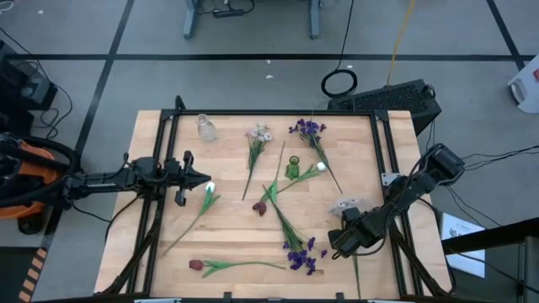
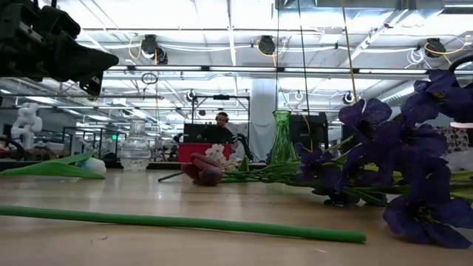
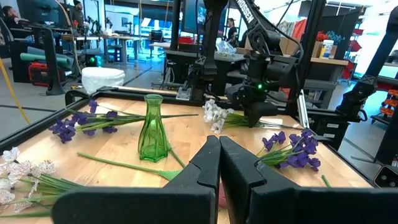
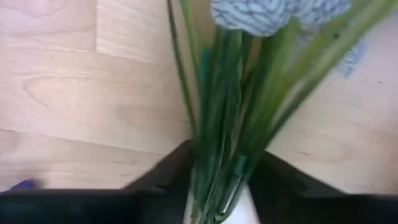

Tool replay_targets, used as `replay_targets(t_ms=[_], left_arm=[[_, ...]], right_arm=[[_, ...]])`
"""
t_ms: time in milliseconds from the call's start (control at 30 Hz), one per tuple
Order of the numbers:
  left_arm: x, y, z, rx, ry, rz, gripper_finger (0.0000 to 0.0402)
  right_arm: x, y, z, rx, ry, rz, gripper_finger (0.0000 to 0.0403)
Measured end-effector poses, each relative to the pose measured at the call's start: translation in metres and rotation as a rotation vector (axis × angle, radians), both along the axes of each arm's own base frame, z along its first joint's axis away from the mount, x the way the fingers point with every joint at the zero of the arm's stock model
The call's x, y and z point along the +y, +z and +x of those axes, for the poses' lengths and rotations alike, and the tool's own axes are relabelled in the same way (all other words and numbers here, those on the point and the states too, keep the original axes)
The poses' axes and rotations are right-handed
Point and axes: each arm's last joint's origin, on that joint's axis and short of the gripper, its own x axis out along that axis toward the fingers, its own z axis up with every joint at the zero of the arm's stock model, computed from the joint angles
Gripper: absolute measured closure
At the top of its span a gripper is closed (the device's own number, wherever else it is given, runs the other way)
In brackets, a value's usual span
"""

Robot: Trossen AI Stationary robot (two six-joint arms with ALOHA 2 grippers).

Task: Sort flowers into vase by color
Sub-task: Put the bottom white flowers into the green vase

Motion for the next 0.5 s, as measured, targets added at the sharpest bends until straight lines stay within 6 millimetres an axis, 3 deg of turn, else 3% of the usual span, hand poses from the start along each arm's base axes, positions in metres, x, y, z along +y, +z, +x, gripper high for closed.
replay_targets(t_ms=[133, 267, 500], left_arm=[[0.000, 0.000, 0.000, 0.000, 0.000, 0.000, 0.0388], [0.000, 0.000, 0.000, -0.001, 0.000, 0.000, 0.0388], [0.000, 0.000, 0.000, -0.001, 0.000, 0.000, 0.0388]], right_arm=[[-0.001, 0.004, -0.001, -0.016, 0.005, 0.019, 0.0384], [-0.003, 0.017, 0.000, -0.160, 0.004, -0.009, 0.0387], [-0.021, 0.065, 0.000, -0.690, 0.008, -0.349, 0.0397]])
